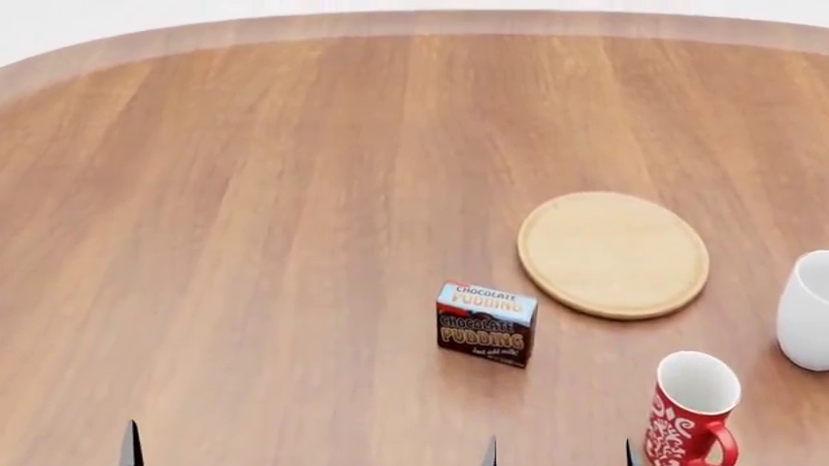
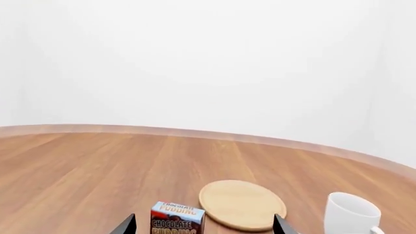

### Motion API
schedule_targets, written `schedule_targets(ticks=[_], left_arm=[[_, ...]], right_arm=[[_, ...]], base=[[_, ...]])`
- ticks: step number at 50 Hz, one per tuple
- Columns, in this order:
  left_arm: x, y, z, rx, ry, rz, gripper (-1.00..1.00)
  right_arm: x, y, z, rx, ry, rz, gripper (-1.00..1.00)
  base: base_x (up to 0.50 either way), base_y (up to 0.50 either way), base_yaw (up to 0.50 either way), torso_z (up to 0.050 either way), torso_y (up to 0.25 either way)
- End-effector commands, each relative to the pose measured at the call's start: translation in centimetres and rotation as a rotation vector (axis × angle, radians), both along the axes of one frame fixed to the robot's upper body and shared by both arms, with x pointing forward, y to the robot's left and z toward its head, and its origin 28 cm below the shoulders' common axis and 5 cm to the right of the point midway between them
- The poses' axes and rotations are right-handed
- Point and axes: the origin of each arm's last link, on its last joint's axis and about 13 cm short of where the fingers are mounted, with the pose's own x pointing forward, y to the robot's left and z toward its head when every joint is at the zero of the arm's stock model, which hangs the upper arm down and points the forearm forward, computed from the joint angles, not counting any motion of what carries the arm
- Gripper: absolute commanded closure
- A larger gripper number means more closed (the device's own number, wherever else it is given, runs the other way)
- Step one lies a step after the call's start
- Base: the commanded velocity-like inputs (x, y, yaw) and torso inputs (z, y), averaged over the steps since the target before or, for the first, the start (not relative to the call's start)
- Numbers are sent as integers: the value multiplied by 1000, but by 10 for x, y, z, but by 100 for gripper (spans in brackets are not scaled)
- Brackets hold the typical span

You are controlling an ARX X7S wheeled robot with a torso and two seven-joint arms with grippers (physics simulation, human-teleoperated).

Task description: Put the chocolate pudding to the left of the plate.

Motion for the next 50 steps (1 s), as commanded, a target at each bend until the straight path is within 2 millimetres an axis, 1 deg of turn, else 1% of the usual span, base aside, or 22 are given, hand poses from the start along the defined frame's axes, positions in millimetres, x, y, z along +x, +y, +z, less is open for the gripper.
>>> schedule_targets(ticks=[1,50], left_arm=[[-1,0,1,0,-4,-5,-100],[-2,-1,0,-2,-4,-6,-100]], right_arm=[[0,0,0,-1,1,1,-100],[-3,1,0,-6,-9,4,-100]], base=[[148,0,0,0,0],[237,0,0,0,0]])
